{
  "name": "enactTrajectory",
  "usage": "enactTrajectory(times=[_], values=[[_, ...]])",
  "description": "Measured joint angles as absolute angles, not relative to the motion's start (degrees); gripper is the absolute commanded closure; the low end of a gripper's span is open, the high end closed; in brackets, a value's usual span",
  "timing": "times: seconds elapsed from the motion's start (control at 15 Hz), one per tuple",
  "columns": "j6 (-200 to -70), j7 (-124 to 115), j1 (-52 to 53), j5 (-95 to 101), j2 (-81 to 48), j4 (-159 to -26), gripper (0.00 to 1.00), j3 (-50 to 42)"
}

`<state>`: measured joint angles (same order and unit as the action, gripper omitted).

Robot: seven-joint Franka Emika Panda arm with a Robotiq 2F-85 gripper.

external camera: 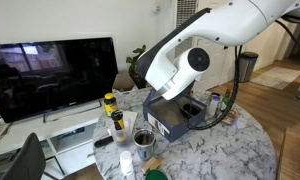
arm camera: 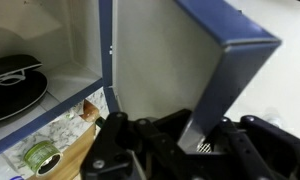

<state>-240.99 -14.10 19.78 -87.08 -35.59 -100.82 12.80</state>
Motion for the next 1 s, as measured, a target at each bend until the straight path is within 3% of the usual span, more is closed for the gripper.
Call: enactTrajectory(times=[1.0], values=[[-235.0,-5.9,17.9,-100.8,-35.2,-100.7,1.0,15.0]])
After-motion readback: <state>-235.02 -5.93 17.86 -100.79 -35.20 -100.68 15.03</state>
